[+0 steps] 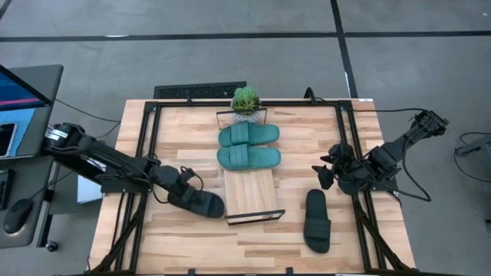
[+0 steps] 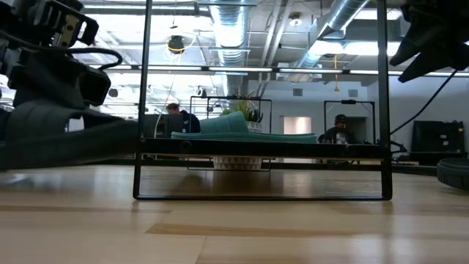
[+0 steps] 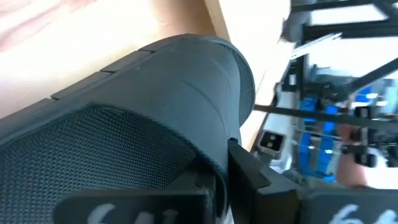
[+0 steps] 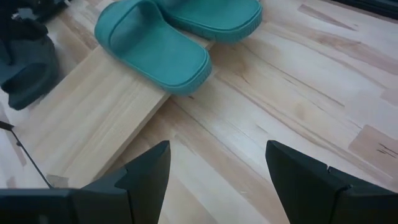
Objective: Pick and place slides into the shelf
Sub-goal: Put the left black slides on the shelf
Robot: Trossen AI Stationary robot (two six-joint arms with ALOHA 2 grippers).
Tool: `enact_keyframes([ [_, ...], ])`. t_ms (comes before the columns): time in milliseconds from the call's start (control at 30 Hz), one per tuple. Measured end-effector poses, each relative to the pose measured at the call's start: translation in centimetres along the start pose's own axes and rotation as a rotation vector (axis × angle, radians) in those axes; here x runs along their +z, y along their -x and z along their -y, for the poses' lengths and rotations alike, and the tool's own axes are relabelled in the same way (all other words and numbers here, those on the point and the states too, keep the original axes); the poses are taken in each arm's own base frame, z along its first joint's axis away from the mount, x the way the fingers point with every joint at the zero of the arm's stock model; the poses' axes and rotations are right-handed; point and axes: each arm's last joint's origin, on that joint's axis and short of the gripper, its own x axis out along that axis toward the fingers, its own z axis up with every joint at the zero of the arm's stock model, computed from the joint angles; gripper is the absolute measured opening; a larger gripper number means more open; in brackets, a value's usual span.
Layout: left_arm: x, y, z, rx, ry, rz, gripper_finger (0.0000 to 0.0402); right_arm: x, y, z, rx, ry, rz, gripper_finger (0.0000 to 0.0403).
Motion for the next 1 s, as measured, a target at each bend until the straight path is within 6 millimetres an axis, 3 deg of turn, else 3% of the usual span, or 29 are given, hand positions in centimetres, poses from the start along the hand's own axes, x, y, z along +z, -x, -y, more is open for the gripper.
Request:
enact_keyframes([
  [200, -0.4, 2.0, 2.9, 0.121, -0.081, -0.025, 0.0001, 0.0, 0.0, 0.0, 0.002, 0.002, -0.008, 0.0256],
  [367, -0.4, 6.8, 6.1, 0.241, -0.132, 0.049, 0.0, 0.0, 0.0, 0.0, -0.001, 0.02, -0.009, 0.0256],
  [467, -0.2, 9.7, 8.4, 0.229, -0.15, 0.13, 0.0, 0.0, 0.0, 0.0, -0.001, 0.021, -0.008, 0.0256],
  [567, 0.1, 11.4, 10.0, 0.201, -0.153, 0.183, 0.0, 0.0, 0.0, 0.0, -0.002, 0.02, -0.008, 0.0256],
  [833, 2.6, 12.6, 13.0, 0.151, -0.053, 0.337, 0.0, 0.0, 0.0, 0.0, 0.001, -0.033, -0.005, 0.0256],
  [1000, 5.4, 11.8, 15.7, 0.027, -0.048, 0.368, 0.0, 0.0, 0.0, 0.0, 0.001, -0.032, -0.004, 0.0256],
])
